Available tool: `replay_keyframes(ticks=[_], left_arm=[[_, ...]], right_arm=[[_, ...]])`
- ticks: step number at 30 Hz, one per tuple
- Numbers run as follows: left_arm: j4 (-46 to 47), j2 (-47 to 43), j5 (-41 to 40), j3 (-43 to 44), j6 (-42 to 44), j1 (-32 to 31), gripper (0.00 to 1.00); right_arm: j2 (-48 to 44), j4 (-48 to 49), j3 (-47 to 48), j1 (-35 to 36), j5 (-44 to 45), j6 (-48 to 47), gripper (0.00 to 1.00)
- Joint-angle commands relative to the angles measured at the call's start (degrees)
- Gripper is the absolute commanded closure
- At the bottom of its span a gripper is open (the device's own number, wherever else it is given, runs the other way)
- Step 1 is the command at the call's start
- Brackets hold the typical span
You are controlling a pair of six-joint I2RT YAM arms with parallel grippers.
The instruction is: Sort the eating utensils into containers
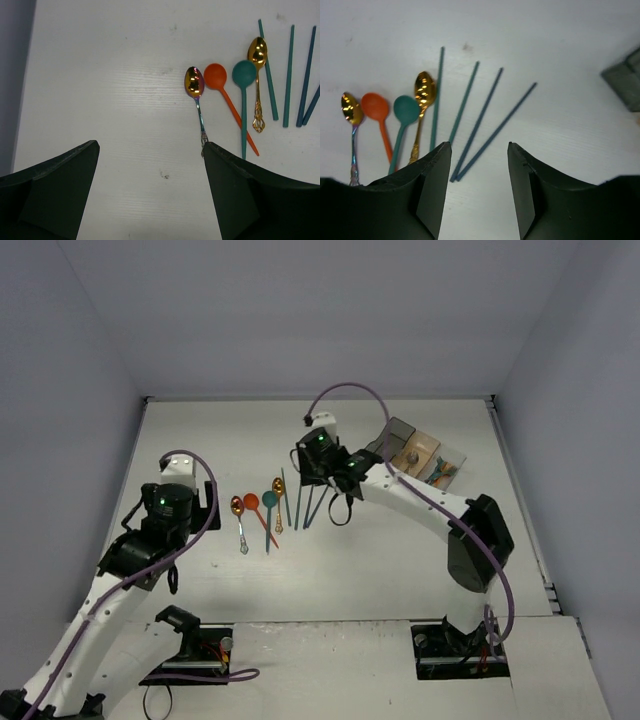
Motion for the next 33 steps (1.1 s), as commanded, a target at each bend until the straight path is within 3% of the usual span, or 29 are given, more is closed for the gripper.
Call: replay_keyframes(ticks=[1,9,18,33], left_arm=[[1.92,-5.52,-6.48,-0.25,-1.90,0.62,0.17],[0.91,-9.59,-8.78,-0.81,-3.47,0.62,0.17],[-2.13,-10.08,-8.73,0.00,-3.89,0.62,0.17],[-1.81,-7.57,-8.48,0.09,-3.81,0.62,0.17]], right_arm=[[6.05,2.79,5.67,6.03,0.96,-0.15,0.55],[17.70,3.59,12.69,10.97,1.23,1.61,0.63],[23.67,3.94,15.11,11.80,2.97,3.60,0.76],[28.73,3.94,16.02,11.66,7.55,8.19,0.78]])
